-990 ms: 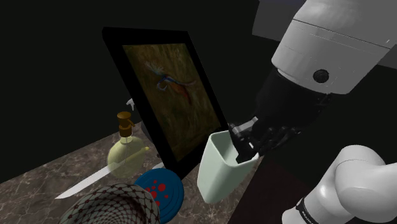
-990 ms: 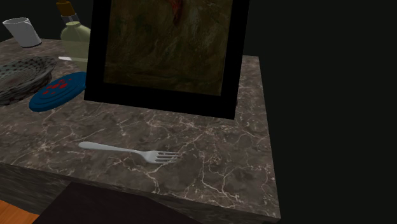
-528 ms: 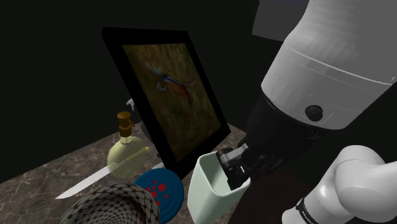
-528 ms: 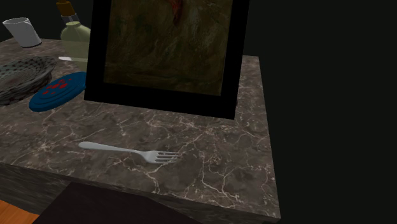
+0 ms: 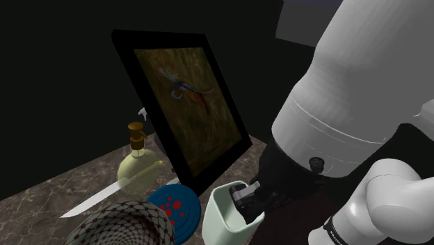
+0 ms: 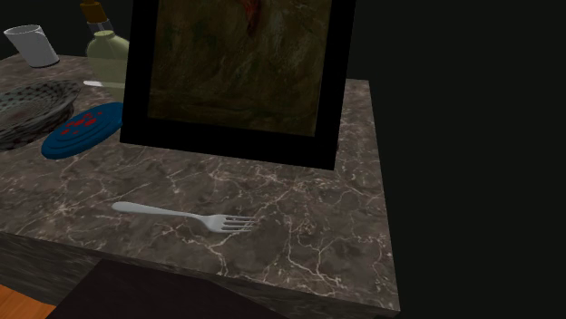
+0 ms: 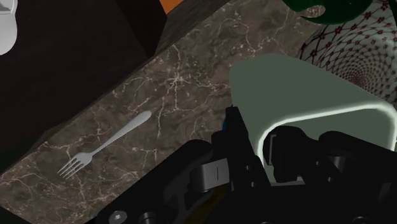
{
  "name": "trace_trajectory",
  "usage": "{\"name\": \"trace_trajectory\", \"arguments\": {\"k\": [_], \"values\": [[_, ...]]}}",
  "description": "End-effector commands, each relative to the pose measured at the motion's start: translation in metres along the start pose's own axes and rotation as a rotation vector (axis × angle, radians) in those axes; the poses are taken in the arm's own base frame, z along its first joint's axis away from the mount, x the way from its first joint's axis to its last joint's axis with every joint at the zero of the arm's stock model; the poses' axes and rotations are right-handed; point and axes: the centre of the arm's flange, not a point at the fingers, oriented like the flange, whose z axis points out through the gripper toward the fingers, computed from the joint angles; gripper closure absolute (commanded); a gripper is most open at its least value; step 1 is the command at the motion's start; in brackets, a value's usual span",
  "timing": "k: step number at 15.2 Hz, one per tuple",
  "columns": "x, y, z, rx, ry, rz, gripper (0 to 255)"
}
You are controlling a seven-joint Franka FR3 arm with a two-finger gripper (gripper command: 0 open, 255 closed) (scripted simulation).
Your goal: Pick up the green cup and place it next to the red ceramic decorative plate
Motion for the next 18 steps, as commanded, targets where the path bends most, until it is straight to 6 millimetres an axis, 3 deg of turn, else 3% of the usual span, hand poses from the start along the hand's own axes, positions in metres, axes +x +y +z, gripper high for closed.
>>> {"name": "trace_trajectory", "arguments": {"k": [1, 18], "values": [[-0.001, 0.000, 0.011, 0.001, 0.000, 0.000, 255], [-0.010, 0.003, 0.100, 0.001, 0.000, 0.000, 255]]}}
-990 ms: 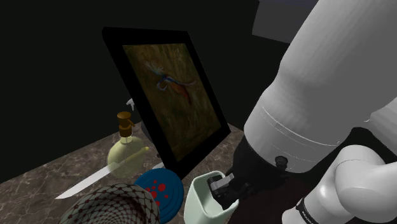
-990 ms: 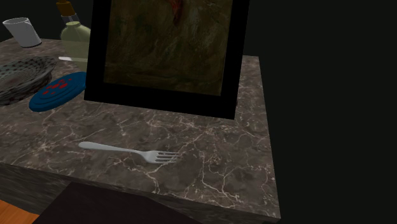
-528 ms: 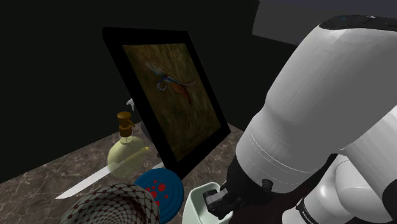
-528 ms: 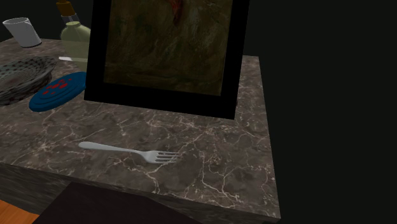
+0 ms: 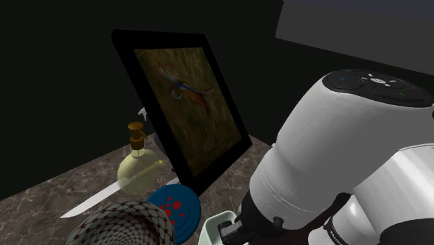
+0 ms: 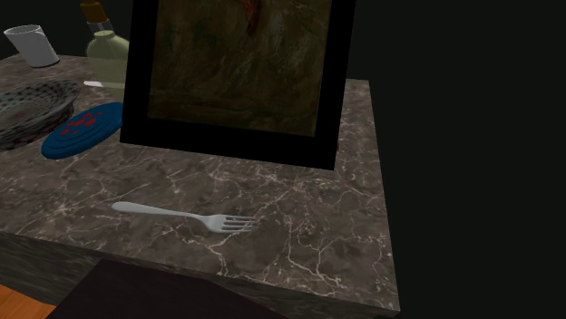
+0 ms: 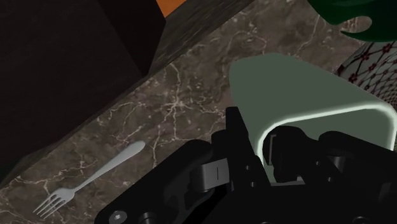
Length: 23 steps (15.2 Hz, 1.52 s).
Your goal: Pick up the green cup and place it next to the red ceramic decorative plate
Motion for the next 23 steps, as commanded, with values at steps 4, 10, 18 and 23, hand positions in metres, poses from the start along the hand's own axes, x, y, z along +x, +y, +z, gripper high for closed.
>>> {"name": "trace_trajectory", "arguments": {"k": [4, 10, 18, 23], "values": [[-0.002, 0.000, 0.027, 0.001, 0.000, 0.000, 255], [-0.005, 0.001, 0.053, 0.001, 0.000, 0.000, 255], [-0.005, 0.001, 0.053, 0.001, 0.000, 0.000, 0], [-0.005, 0.001, 0.039, 0.001, 0.000, 0.000, 0]]}}
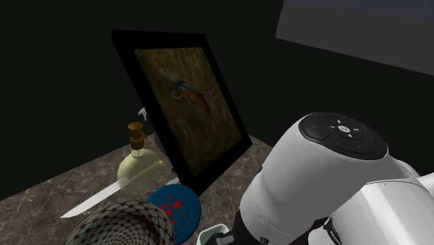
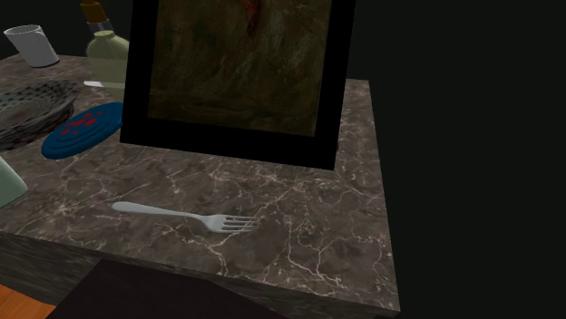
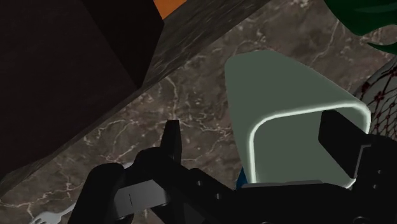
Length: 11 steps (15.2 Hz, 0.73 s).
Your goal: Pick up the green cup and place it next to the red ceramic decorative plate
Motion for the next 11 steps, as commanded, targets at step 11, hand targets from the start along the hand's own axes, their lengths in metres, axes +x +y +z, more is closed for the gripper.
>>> {"name": "trace_trajectory", "arguments": {"k": [11], "values": [[0.000, 0.001, -0.043, -0.001, -0.001, 0.000, 0]]}}
